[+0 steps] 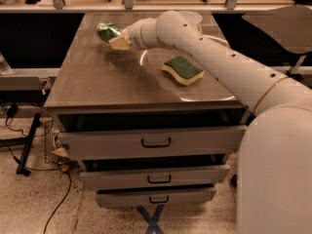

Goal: Move green can near white bowl

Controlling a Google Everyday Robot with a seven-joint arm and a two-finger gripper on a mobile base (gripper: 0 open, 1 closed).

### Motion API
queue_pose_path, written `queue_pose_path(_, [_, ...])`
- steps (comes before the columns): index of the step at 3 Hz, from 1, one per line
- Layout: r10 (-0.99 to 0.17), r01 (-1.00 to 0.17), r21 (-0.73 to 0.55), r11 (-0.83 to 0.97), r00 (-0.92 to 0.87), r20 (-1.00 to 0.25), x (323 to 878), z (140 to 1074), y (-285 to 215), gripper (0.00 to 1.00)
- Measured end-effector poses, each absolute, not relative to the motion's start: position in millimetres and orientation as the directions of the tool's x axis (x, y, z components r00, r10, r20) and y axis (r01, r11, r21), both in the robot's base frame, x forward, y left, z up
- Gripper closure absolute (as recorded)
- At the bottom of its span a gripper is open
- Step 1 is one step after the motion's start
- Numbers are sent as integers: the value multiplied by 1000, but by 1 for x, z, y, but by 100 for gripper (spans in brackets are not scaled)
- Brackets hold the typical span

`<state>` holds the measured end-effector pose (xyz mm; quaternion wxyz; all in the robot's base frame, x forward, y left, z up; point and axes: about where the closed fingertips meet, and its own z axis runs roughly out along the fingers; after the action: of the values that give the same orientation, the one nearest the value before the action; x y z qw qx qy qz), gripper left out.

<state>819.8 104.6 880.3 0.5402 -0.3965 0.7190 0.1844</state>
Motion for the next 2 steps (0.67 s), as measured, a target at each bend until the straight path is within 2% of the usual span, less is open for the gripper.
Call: queue_pose_path(2, [-365,-604,-222,766,-124,-923,792,901,-19,100])
